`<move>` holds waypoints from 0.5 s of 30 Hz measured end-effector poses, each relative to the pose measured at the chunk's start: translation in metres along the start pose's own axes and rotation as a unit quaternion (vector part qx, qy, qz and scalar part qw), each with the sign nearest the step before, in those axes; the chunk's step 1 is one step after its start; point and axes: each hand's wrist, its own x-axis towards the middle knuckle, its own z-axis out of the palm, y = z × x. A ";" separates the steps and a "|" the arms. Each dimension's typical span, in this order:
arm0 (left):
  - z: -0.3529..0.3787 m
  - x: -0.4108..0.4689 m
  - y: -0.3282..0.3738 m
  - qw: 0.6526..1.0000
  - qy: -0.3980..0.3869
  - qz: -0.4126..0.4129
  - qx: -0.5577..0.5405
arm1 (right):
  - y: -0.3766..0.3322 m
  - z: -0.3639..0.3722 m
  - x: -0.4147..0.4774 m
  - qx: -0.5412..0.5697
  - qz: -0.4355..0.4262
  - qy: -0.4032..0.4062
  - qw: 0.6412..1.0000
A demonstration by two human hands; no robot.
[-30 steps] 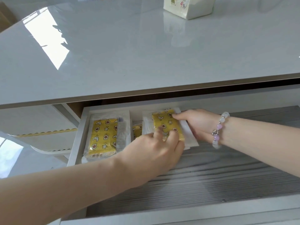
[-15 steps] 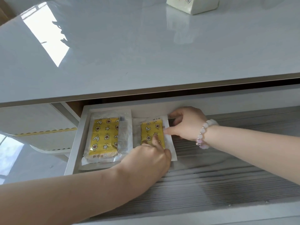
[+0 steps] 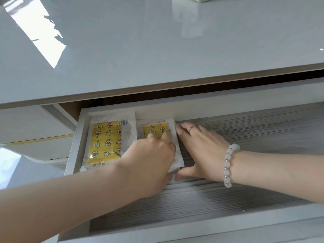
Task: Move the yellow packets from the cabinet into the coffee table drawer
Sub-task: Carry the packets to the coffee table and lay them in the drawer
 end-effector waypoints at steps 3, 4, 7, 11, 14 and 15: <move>0.001 0.000 -0.006 0.999 0.033 -0.002 -0.019 | 0.000 -0.001 -0.004 -0.021 -0.046 0.019 0.999; 0.004 0.001 -0.007 0.999 0.044 -0.009 -0.014 | -0.001 0.000 -0.003 -0.015 -0.060 0.014 0.998; 0.007 0.003 -0.007 0.999 0.033 -0.022 0.010 | -0.006 0.006 0.002 -0.004 -0.068 0.006 0.998; 0.010 0.008 -0.007 0.997 0.047 -0.016 0.063 | -0.006 0.008 0.009 -0.021 -0.060 0.003 0.998; 0.016 0.012 -0.004 0.995 0.017 -0.001 0.100 | -0.006 0.012 0.010 -0.045 -0.064 0.012 0.997; 0.017 0.012 -0.003 0.994 0.007 -0.003 0.109 | -0.006 0.016 0.011 -0.029 -0.058 0.023 0.998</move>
